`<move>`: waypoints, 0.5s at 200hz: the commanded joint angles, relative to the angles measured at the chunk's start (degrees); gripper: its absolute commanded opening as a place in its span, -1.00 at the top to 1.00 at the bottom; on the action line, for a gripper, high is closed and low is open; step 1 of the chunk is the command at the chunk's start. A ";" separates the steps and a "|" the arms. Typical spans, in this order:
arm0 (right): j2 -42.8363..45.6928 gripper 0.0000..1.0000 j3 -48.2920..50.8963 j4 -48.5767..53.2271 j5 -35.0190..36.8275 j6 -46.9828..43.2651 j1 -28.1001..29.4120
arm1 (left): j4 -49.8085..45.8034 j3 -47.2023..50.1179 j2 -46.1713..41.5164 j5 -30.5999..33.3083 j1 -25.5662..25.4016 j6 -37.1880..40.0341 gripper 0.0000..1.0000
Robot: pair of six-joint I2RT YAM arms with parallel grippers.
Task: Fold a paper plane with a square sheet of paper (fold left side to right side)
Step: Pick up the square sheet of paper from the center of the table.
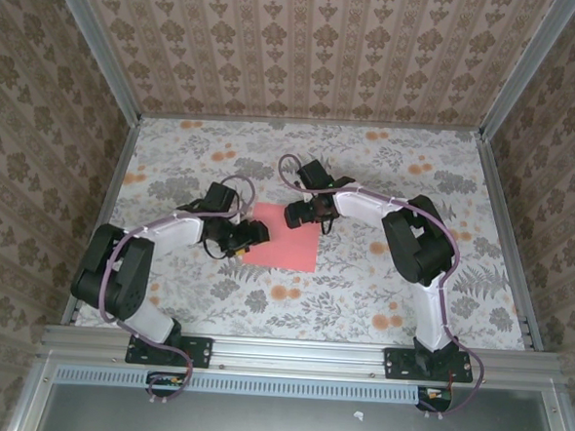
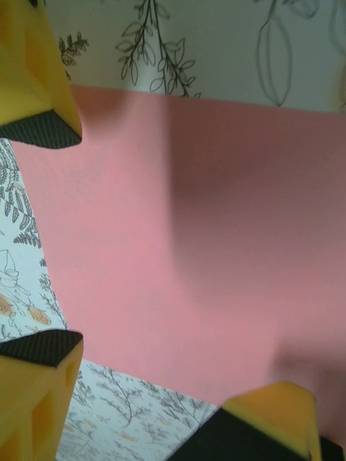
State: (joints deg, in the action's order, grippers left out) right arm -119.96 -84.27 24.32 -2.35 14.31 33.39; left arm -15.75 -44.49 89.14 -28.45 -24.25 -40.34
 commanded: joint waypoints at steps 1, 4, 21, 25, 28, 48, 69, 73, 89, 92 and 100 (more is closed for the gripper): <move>0.42 -0.80 1.39 1.97 -6.20 1.96 -0.12 | 0.68 0.37 1.91 -0.25 -0.62 -0.65 -0.32; 0.49 -0.80 1.38 2.01 -6.65 2.03 -0.18 | 0.76 0.50 2.12 -0.09 -0.62 -0.68 -0.31; 0.79 -0.82 1.34 1.83 -9.27 2.45 -0.17 | 0.98 0.54 3.34 0.71 -0.84 -0.71 -0.28; 0.85 -0.82 1.33 1.80 -9.85 2.60 -0.16 | 1.03 0.46 3.54 0.82 -0.88 -0.72 -0.27; 0.87 -0.82 1.38 1.80 -10.24 2.72 -0.16 | 1.06 0.50 3.69 0.89 -0.86 -0.74 -0.27; 1.05 -0.84 1.72 1.52 -12.56 3.42 -0.14 | 1.36 0.70 4.39 1.58 -0.87 -0.80 -0.25; 1.08 -0.84 1.93 1.62 -13.85 3.80 -0.08 | 1.42 0.76 4.75 2.08 -0.80 -0.84 -0.23; 1.15 -0.84 2.04 1.66 -14.03 3.81 -0.08 | 1.50 0.74 4.79 2.16 -0.88 -0.82 -0.23; 1.46 -0.84 2.35 1.62 -14.26 3.79 -0.12 | 1.42 0.72 4.93 2.25 -0.88 -0.74 -0.22; 1.49 -0.84 2.41 1.72 -14.27 3.72 -0.13 | 1.42 0.69 4.98 2.25 -0.84 -0.73 -0.22; 1.50 -0.80 2.35 2.00 -14.02 3.41 -0.05 | 1.34 0.59 4.96 2.34 -0.81 -0.71 -0.21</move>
State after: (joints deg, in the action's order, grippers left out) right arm -119.22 -83.61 23.81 -13.45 16.73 33.01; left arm -13.67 -44.49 92.09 -28.51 -24.77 -40.77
